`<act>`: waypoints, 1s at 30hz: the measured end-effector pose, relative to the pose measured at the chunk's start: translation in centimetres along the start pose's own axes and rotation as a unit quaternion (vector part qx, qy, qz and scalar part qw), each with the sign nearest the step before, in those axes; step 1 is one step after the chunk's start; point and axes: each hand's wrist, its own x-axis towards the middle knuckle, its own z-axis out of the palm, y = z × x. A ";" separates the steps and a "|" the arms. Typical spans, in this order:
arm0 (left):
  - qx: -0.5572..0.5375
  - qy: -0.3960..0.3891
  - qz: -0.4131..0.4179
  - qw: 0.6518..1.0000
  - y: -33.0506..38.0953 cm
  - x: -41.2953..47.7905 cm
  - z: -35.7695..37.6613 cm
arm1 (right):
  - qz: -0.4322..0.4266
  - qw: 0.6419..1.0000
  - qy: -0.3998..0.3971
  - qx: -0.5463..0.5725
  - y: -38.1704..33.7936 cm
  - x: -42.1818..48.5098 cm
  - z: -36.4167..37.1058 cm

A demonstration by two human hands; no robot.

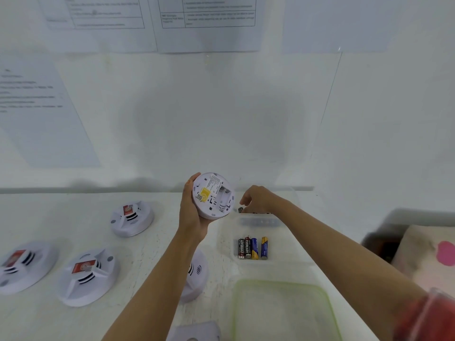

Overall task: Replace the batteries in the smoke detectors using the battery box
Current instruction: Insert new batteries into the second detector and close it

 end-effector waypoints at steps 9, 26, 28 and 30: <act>-0.002 0.003 -0.042 0.999 -0.1 0.8 -0.2 | -0.007 0.999 -0.016 -0.034 0.4 0.7 0.5; -0.041 -0.016 -0.053 0.998 0.4 0.5 0.0 | -0.006 0.991 -0.052 0.124 0.6 1.0 -0.3; -0.045 -0.024 -0.055 0.997 0.4 0.4 0.1 | 0.014 0.975 -0.046 0.218 0.7 0.5 -0.9; -0.051 -0.039 -0.049 0.997 0.6 0.1 0.2 | 0.024 0.954 -0.023 0.298 0.7 -0.2 -1.8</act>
